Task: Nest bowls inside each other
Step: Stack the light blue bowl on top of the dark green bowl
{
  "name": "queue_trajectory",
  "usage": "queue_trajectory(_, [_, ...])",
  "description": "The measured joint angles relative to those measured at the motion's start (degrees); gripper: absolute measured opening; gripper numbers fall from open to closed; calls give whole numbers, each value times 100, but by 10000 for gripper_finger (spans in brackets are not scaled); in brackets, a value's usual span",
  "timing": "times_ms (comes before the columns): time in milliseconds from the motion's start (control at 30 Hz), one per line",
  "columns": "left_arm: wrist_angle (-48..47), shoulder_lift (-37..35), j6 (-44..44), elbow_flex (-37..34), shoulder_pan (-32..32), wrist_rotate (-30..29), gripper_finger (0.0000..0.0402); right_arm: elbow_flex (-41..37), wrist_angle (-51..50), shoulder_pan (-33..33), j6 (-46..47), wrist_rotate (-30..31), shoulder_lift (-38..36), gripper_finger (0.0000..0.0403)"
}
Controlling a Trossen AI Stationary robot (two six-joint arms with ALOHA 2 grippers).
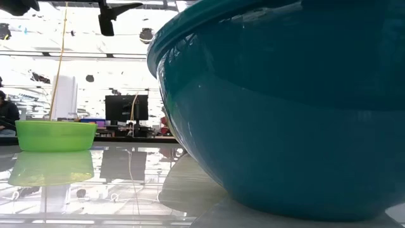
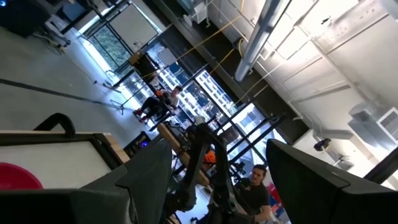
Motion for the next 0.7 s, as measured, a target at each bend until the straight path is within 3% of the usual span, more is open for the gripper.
queue_trajectory(200, [0, 1, 49, 0, 0, -34, 249, -5, 1703, -1458, -1894, 604, -164, 29])
queue_trajectory(333, [-2, 1, 63, 0, 0, -66, 249, -1, 2797, -2619, -2880, 501, -171, 29])
queue_trajectory(467, [-4, 0, 66, 0, 0, -68, 249, -2, 3337, -3832, -3223, 189, -105, 29])
queue_trajectory(700, [-41, 3, 83, 0, 0, -61, 249, 260, 3895, -5758, -3462, -1038, 570, 29])
